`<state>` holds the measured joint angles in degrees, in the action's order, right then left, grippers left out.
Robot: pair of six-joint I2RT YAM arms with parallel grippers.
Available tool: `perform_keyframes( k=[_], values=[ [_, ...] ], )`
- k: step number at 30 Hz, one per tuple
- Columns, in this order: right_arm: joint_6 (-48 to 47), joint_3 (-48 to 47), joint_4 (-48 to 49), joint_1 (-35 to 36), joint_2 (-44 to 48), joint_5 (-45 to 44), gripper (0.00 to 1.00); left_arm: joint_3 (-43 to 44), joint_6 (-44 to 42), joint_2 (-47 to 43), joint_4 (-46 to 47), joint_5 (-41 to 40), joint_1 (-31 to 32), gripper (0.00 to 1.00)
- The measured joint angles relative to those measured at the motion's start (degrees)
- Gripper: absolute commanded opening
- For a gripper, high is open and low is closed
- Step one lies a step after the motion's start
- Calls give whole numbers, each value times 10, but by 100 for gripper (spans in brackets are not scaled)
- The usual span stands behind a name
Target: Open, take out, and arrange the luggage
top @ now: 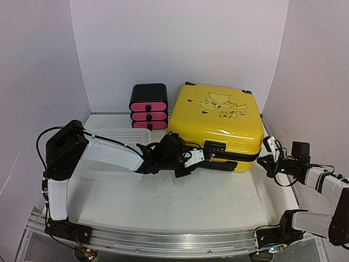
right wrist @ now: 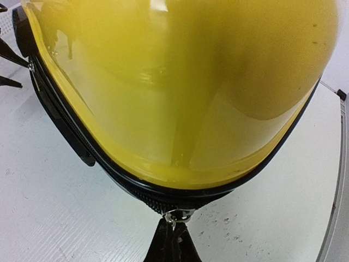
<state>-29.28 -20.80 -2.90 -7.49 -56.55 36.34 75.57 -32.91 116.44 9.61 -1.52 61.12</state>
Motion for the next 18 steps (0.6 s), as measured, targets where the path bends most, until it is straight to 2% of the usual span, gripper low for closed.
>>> perform_keyframes(
  k=[3, 9, 13, 18],
  values=[
    [-2, 0, -15, 5, 9, 7, 0, -13, 11, -22, -35, 31, 4, 51],
    [-12, 0, -41, 49, 25, -1, 0, -12, 32, -43, -76, 73, 50, 65],
    [-9, 2, -49, 70, 37, -3, 0, 22, 31, -32, -96, 88, 72, 66],
    [-2, 10, -55, 85, 58, -5, 0, 87, 9, 8, -96, 57, 71, 65]
  ],
)
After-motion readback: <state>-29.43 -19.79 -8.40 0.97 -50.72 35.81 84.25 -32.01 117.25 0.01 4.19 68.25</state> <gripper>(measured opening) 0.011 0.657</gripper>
